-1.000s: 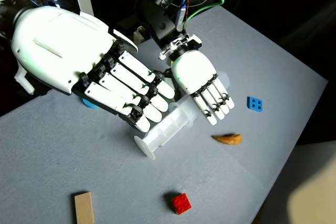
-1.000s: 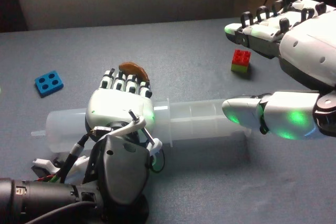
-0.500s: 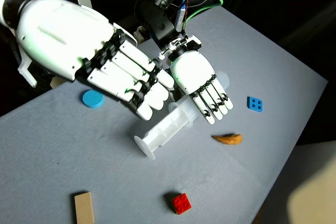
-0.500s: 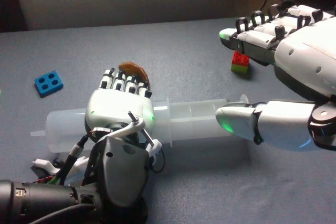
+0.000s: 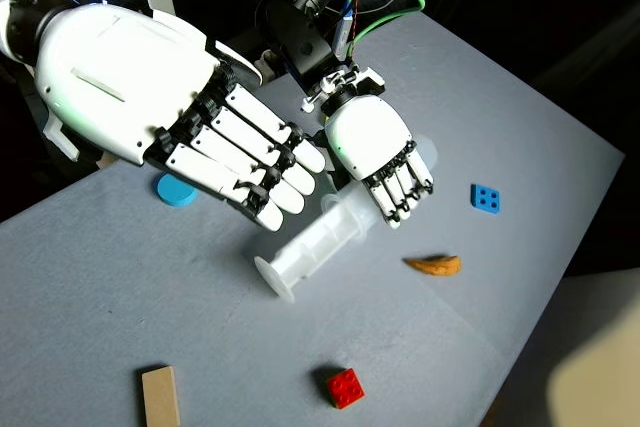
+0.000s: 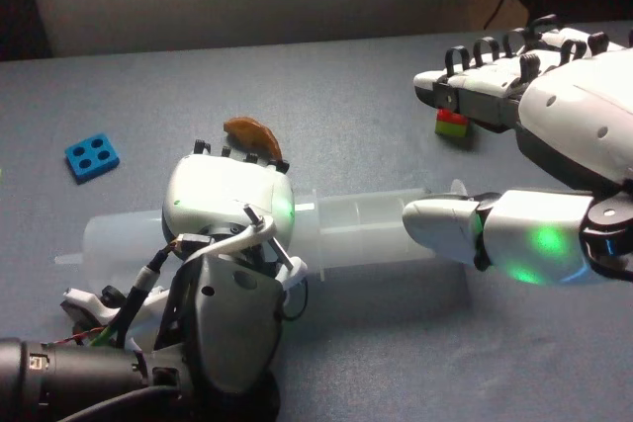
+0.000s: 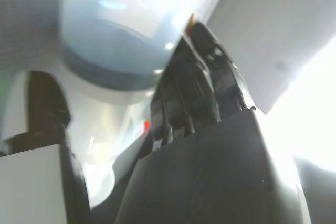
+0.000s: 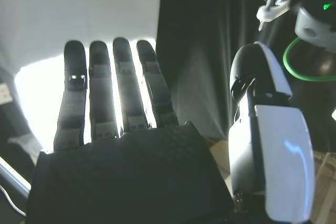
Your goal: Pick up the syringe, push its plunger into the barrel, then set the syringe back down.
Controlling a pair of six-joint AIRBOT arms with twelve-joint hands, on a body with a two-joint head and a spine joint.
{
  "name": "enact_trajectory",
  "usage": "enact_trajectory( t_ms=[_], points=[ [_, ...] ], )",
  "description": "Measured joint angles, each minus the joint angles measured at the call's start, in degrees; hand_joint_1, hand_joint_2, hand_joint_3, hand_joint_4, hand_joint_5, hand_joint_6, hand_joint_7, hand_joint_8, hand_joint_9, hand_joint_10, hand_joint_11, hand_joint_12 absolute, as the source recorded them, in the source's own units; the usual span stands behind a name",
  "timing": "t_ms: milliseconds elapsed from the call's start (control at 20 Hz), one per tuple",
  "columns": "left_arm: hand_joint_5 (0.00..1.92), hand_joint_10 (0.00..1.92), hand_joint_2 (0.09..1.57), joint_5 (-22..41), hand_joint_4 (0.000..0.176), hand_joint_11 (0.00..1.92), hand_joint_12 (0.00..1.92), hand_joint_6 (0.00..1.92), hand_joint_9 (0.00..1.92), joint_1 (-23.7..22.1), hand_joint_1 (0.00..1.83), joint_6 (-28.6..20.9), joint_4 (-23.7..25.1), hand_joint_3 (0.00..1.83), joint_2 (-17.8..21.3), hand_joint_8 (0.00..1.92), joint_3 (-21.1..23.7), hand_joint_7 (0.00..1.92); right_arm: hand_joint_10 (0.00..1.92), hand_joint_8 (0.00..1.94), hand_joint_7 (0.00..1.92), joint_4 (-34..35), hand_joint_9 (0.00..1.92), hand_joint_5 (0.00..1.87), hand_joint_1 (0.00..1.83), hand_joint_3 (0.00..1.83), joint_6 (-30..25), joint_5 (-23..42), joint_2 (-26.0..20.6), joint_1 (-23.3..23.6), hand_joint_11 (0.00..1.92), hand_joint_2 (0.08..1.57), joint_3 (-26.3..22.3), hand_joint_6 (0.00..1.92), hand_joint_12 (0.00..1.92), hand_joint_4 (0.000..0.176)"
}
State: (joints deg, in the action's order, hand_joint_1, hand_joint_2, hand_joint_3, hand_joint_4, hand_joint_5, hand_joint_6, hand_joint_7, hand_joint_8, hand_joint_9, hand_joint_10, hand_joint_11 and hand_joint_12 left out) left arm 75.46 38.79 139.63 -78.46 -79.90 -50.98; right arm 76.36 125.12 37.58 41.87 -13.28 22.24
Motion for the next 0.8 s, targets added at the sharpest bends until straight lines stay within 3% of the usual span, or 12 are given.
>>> enact_trajectory(
  t_ms=[50, 100, 150, 200, 350, 450, 550, 650, 800],
  points=[
    [1.00, 1.16, 1.13, 0.28, 0.000, 0.64, 1.02, 1.00, 0.82, 0.00, 1.36, -0.26, 0.02, 0.00, 0.02, 1.10, 0.13, 0.88, 0.00, 0.00, 0.27, -0.02, 0.24, 0.24, 0.21, 0.00, -0.17, 0.13, 0.00, 0.22, 0.00, 1.12, 0.00, 0.00, 0.80, 0.000],
    [0.97, 1.18, 1.12, 0.50, 0.000, 0.70, 1.05, 0.97, 0.87, 0.00, 1.37, -0.28, -0.02, 0.00, 0.07, 1.06, 0.20, 0.94, 0.00, 0.00, 0.27, -0.50, 0.24, 0.24, 0.20, 0.00, -0.22, 0.35, 0.00, 0.22, 0.00, 1.12, 0.04, 0.00, 0.79, 0.000],
    [0.91, 1.07, 1.11, 0.66, 0.000, 0.76, 1.45, 0.93, 0.96, 0.02, 1.47, -0.26, 0.00, 0.00, 0.07, 1.02, 0.35, 0.95, 0.00, 0.00, 0.27, -0.26, 0.25, 0.24, 0.21, 0.00, -0.22, 0.55, 0.00, 0.22, 0.00, 1.12, 0.15, 0.00, 0.78, 0.000],
    [0.85, 1.07, 1.11, 0.68, 0.000, 0.82, 1.53, 0.93, 0.99, 0.02, 1.49, -0.26, -0.02, 0.00, 0.07, 1.09, 0.35, 0.89, 0.01, 0.01, 0.29, -0.02, 0.27, 0.26, 0.18, 0.00, -0.26, 0.46, 0.00, 0.22, 0.00, 1.12, 0.31, 0.00, 0.83, 0.000],
    [0.80, 1.12, 1.13, 0.70, 0.000, 0.88, 1.55, 0.96, 0.96, 0.02, 1.49, -0.20, -0.11, 0.00, 0.20, 1.16, 0.72, 0.83, 0.01, 0.01, 0.30, -0.09, 0.28, 0.27, 0.19, 0.00, -0.92, 1.25, -0.02, 0.22, 0.00, 1.11, 0.66, 0.01, 0.82, 0.000],
    [0.85, 1.16, 1.12, -0.50, 0.000, 0.97, 1.43, 0.94, 0.92, 0.11, 1.49, -0.55, 0.37, 0.00, 0.85, 1.23, 1.20, 0.77, 0.01, 0.01, 0.31, -0.04, 0.28, 0.28, 0.20, 0.00, -2.27, 1.29, 0.00, 0.15, 0.00, 1.11, 0.63, 0.01, 0.83, 0.000],
    [0.71, 1.31, 1.20, -4.04, 0.000, 0.77, 1.61, 1.18, 0.77, 1.40, 1.48, -4.85, 4.15, 0.00, 2.54, 1.38, 1.60, 0.61, 0.00, 0.00, 0.29, -0.07, 0.26, 0.26, 0.18, 0.00, -3.21, 1.38, 0.00, 0.13, 0.00, 1.11, 0.63, 0.00, 0.80, 0.000],
    [0.72, 1.38, 1.22, -7.76, 0.000, 0.73, 1.66, 1.23, 0.70, 2.23, 1.47, -8.96, 7.48, 0.00, 4.13, 1.41, 1.62, 0.54, 0.00, 0.00, 0.29, -0.07, 0.26, 0.26, 0.19, 0.00, -3.63, 1.42, 0.00, 0.09, 0.00, 1.11, 0.63, 0.00, 0.75, 0.000],
    [0.73, 1.38, 1.22, -13.86, 0.000, 0.70, 1.67, 1.25, 0.70, 2.84, 1.47, -10.67, 11.34, 0.00, 6.43, 1.39, 2.91, 0.55, 0.01, 0.01, 0.32, 0.04, 0.29, 0.29, 0.22, 0.00, -4.55, 2.49, 0.00, -0.07, 0.00, 1.10, 0.63, 0.01, 0.81, 0.000]
  ],
)
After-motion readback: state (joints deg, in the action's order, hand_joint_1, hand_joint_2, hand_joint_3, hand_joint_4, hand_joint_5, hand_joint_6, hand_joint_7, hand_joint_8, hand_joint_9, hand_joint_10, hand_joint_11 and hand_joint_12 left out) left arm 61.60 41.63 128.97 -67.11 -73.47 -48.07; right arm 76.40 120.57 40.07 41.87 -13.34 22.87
